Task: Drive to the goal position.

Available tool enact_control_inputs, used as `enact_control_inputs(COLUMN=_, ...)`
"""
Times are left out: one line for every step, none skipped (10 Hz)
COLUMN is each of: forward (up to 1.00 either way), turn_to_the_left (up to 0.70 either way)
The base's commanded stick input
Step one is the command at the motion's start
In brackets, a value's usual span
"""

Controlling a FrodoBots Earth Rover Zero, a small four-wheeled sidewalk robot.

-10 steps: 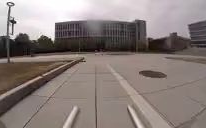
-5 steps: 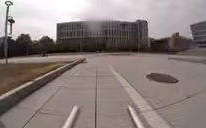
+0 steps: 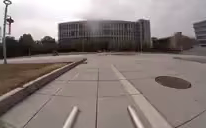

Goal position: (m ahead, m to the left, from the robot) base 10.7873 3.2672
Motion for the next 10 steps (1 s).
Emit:
enact_control_inputs(forward=0.70, turn_to_the_left=-0.25)
enact_control_inputs(forward=0.70, turn_to_the_left=-0.34)
enact_control_inputs(forward=0.70, turn_to_the_left=-0.35)
enact_control_inputs(forward=0.70, turn_to_the_left=-0.12)
enact_control_inputs(forward=0.70, turn_to_the_left=0.00)
enact_control_inputs(forward=0.70, turn_to_the_left=0.00)
enact_control_inputs(forward=0.70, turn_to_the_left=0.00)
enact_control_inputs(forward=0.70, turn_to_the_left=0.00)
enact_control_inputs(forward=0.70, turn_to_the_left=0.00)
enact_control_inputs(forward=0.70, turn_to_the_left=0.00)
